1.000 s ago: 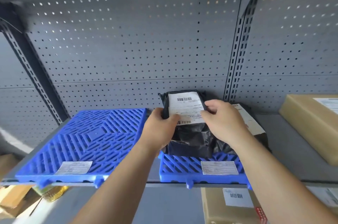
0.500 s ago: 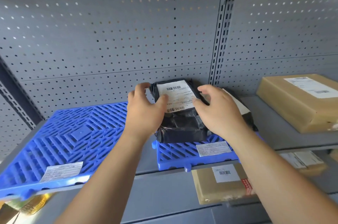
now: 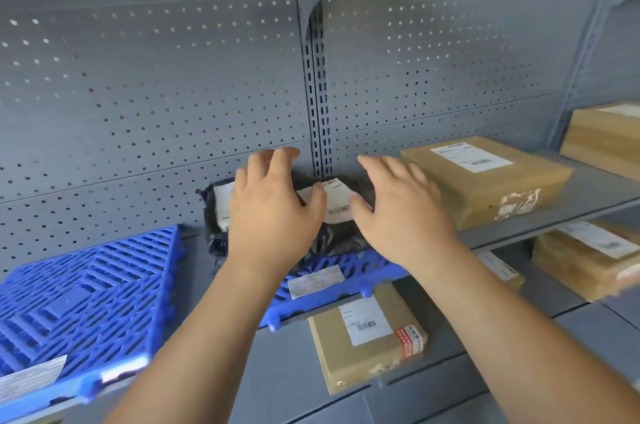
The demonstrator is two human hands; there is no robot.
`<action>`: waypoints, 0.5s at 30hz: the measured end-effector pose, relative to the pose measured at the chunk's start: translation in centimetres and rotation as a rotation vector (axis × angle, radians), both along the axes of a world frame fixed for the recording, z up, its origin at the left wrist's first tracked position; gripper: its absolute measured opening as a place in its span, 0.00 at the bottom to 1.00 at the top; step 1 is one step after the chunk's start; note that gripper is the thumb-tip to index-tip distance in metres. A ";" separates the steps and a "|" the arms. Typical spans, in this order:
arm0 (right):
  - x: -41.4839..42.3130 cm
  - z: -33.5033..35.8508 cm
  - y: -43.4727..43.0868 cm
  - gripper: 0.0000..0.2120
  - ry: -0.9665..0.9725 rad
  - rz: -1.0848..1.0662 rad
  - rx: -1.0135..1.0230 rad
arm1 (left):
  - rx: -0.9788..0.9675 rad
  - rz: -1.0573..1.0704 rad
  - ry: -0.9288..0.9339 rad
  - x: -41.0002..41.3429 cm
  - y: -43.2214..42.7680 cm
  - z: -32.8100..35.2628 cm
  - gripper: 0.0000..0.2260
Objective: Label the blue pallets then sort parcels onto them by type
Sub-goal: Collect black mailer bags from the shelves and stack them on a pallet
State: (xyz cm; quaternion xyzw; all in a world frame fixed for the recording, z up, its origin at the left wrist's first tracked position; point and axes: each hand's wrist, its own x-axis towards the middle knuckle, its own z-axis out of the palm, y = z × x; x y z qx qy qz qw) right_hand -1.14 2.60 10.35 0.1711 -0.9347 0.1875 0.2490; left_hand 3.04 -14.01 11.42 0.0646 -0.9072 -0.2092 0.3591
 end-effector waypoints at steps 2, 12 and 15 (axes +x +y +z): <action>-0.1 0.1 3.5 0.28 0.007 -0.042 0.007 | -0.034 -0.050 -0.015 -0.9 3.5 -0.1 0.23; 0.6 -0.7 25.2 0.29 -0.067 -0.295 -0.015 | -0.184 -0.299 -0.110 -5.0 24.9 -1.9 0.27; 1.5 -1.2 31.8 0.29 -0.098 -0.404 -0.029 | -0.215 -0.404 -0.130 -6.1 31.4 -2.7 0.26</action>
